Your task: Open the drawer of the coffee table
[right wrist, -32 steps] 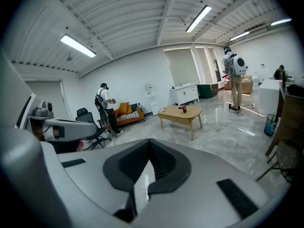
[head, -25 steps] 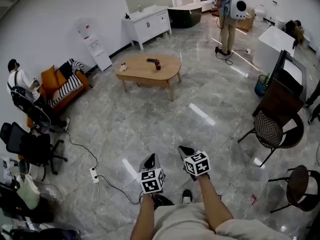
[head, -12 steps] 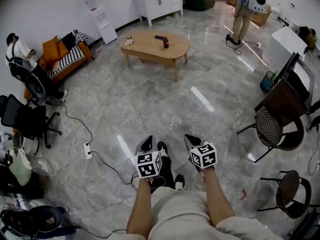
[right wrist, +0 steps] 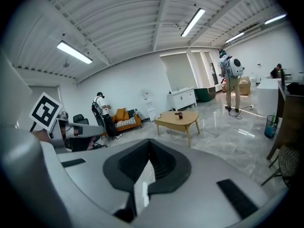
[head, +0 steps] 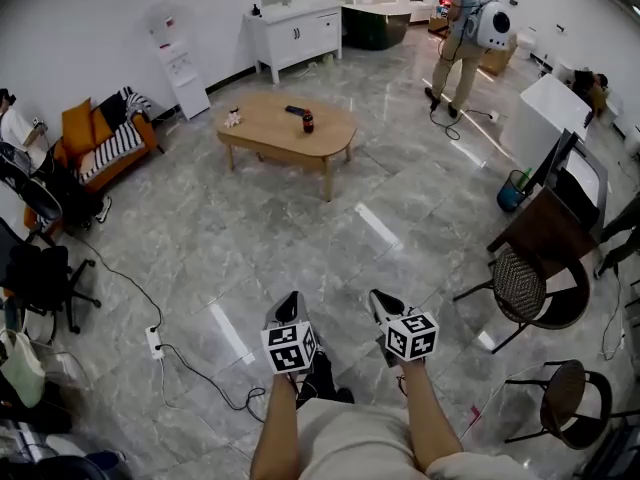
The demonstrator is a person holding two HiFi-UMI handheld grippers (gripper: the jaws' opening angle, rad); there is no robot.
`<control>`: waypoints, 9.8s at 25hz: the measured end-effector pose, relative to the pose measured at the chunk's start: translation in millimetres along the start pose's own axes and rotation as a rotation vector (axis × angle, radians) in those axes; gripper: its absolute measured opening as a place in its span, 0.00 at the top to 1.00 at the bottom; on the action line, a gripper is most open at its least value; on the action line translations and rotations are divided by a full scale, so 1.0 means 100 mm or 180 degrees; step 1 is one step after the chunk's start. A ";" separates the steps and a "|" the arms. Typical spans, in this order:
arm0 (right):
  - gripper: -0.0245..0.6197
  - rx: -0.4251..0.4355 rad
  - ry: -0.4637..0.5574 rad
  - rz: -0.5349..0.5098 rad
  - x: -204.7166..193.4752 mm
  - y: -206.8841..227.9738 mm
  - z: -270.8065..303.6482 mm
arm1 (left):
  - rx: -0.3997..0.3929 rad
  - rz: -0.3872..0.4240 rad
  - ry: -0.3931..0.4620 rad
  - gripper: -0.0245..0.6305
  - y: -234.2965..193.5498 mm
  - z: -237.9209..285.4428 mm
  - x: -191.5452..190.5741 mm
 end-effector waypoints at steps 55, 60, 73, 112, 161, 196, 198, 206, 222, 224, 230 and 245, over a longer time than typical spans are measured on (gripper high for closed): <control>0.94 0.0007 -0.0166 0.0164 2.10 0.30 3.79 | 0.0101 -0.0033 -0.0158 0.94 -2.69 2.52 2.06; 0.94 -0.0039 -0.0115 0.0468 2.33 0.59 4.14 | 0.0151 0.0469 -0.0312 0.94 -2.69 2.87 2.30; 0.94 -0.0085 -0.0013 0.0727 2.98 1.09 4.94 | 0.0084 0.0701 -0.0389 0.95 -2.99 3.70 3.02; 0.94 -0.0583 -0.0079 0.1082 2.92 2.24 5.98 | -0.0076 0.1319 0.0016 0.94 -3.81 5.73 4.32; 0.94 -0.1701 0.0979 0.0494 0.86 4.00 9.12 | -0.0496 0.0978 0.0297 0.94 -5.21 9.99 1.77; 0.54 -0.1164 0.1232 -0.0502 0.28 4.47 9.43 | -0.1387 0.1408 0.0548 0.61 -5.41 10.74 1.35; 0.52 -0.1195 0.1230 -0.0489 0.29 4.48 9.51 | -0.1409 0.1468 0.0535 0.60 -5.43 10.73 1.36; 0.50 -0.1217 0.1207 -0.0509 0.32 4.58 9.57 | -0.1491 0.1456 0.0535 0.56 -5.50 10.81 1.39; 0.50 -0.1356 0.0996 -0.0573 0.36 4.57 9.74 | -0.1685 0.1396 0.0646 0.56 -5.39 10.89 1.43; 0.50 -0.1452 0.0959 -0.0552 0.35 4.55 9.76 | -0.1681 0.1398 0.0619 0.56 -5.39 10.89 1.43; 0.50 -0.1443 0.0901 -0.0528 0.34 4.51 9.75 | -0.1647 0.1381 0.0649 0.56 -5.42 10.82 1.40; 0.50 -0.1429 0.0908 -0.0513 0.18 4.28 9.62 | -0.1589 0.1365 0.0610 0.55 -5.48 10.57 1.26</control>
Point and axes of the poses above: the fingertips, and each gripper's own axes: z forward along the fingers, y to its right, x out of its top, the point moved 3 cm from there along -z, backward along the fingers, and after that the axes turned 6 degrees about -y, right-handed, at the moved point
